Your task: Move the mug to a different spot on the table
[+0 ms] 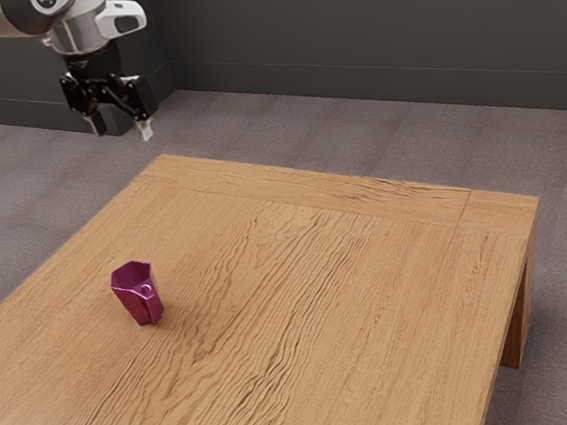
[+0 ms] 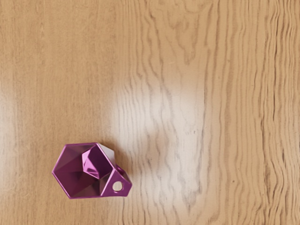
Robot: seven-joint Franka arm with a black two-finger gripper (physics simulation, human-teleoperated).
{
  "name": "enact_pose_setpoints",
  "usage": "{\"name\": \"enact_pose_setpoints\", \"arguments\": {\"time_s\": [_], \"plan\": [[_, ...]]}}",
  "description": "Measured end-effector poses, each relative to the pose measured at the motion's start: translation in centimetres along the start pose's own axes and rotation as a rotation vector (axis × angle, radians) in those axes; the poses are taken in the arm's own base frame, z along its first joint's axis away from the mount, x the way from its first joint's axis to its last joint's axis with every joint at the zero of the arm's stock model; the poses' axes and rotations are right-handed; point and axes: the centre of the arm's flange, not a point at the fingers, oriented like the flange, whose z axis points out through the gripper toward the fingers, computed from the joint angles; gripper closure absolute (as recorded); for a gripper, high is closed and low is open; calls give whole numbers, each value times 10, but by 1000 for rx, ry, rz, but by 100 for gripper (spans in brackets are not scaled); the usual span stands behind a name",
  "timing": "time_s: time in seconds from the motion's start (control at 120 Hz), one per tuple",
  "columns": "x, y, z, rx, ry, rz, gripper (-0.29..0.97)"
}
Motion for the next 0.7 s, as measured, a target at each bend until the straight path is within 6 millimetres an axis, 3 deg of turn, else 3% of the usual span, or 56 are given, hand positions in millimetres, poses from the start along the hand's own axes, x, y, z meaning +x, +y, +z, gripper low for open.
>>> {"name": "enact_pose_setpoints", "arguments": {"time_s": [0.242, 0.342, 0.567, 0.7], "plan": [[-13, 2, -2, -18, -14, -5, 2], [-44, 3, -5, -34, -31, -48, 2], [-94, -12, 83, -39, -134, -266, 2], [-101, -9, 133, -37, -127, -371, 2]]}}
